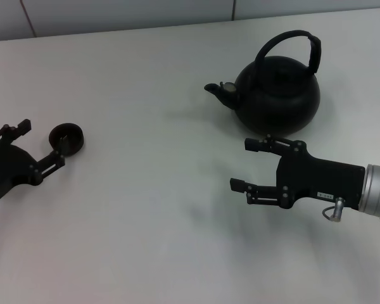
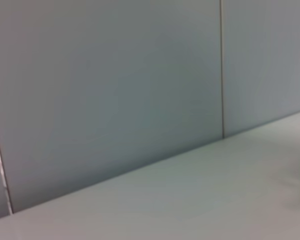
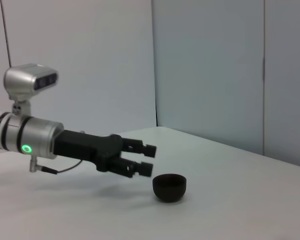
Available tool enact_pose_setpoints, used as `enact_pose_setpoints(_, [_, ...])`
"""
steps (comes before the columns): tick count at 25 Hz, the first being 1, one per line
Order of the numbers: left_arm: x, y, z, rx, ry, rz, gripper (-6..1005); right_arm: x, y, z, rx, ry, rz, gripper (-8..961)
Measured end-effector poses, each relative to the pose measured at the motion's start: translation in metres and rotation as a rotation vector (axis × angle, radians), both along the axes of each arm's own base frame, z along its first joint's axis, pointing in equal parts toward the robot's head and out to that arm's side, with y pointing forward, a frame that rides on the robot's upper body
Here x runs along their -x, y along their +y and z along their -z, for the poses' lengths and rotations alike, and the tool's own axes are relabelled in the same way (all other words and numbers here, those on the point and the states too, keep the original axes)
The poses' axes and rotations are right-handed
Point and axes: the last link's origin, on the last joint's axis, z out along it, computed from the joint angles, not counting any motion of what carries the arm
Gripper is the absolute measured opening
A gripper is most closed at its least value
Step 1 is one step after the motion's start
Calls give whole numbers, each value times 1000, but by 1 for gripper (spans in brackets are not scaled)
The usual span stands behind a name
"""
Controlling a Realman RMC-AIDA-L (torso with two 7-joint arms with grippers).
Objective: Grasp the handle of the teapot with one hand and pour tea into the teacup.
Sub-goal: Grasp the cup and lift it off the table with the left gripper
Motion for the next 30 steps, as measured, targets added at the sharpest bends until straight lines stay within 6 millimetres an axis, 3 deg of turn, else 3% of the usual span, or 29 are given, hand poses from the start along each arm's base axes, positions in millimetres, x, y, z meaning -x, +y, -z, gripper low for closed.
enact_pose_setpoints(18, [5,10,12,69,63,-71,837,9,7,4,17,-4,-32,838])
enact_pose_setpoints(30, [-4,13,19,91,78,-36,835,12,9,5,15,0,-38,839])
